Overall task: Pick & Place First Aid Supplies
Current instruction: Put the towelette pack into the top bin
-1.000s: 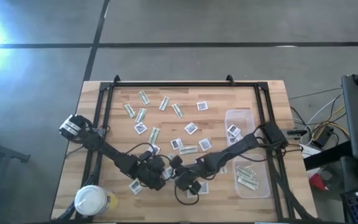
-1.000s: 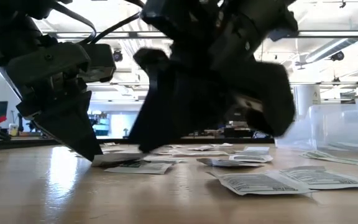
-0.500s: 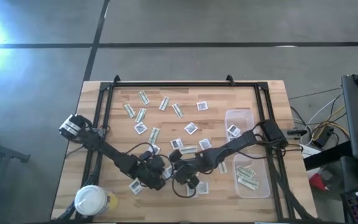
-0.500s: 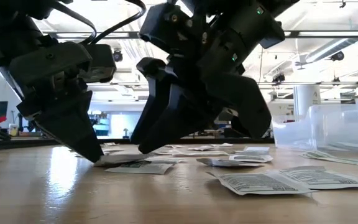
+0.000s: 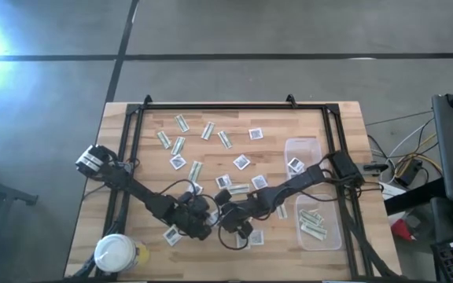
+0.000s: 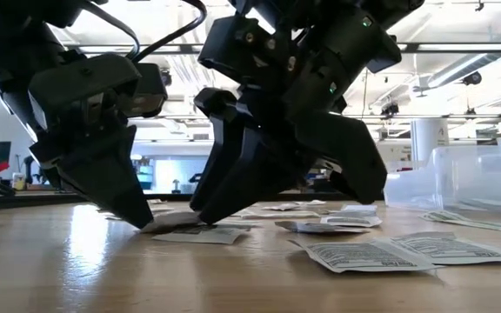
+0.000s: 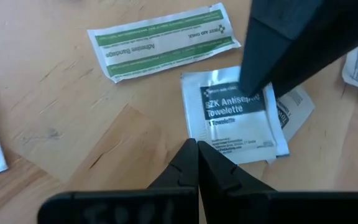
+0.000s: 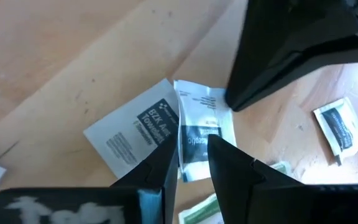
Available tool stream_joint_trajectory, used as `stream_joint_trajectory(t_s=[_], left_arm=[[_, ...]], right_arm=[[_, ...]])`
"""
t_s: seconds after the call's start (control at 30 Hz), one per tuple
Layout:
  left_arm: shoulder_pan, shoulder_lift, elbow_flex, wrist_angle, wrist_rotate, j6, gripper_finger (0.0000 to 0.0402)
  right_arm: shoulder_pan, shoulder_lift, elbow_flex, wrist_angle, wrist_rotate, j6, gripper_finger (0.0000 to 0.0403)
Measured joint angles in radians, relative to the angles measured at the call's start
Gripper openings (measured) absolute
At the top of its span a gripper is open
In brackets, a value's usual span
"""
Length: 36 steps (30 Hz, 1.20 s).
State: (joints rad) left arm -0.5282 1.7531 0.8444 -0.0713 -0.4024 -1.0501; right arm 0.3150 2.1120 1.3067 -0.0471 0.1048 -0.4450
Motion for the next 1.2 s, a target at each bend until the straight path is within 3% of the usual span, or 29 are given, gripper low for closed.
stream_joint_trajectory(t_s=[0.33, 0.53, 0.77, 1.0, 1.2], left_arm=[[0.001, 0.002, 0.0, 0.061, 0.029, -0.006, 0.0], [0.001, 0.002, 0.0, 0.045, 0.026, -0.002, 0.0], [0.001, 0.0, 0.0, 0.042, 0.023, 0.044, 0.0], [0.001, -0.002, 0.0, 0.037, -0.001, 0.077, 0.0], [0.001, -0.004, 0.008, 0.031, -0.011, 0.111, 0.0]], right_arm=[[-0.017, 0.0, -0.001, -0.002, 0.001, 0.032, 0.0053], [-0.017, 0.0, -0.001, -0.031, 0.001, 0.039, 0.0013], [-0.012, -0.018, 0.0, -0.13, 0.002, 0.067, 0.0009], [0.012, -0.117, -0.003, -0.263, 0.009, 0.126, 0.0009], [0.048, -0.256, -0.006, -0.408, 0.126, 0.16, 0.0008]])
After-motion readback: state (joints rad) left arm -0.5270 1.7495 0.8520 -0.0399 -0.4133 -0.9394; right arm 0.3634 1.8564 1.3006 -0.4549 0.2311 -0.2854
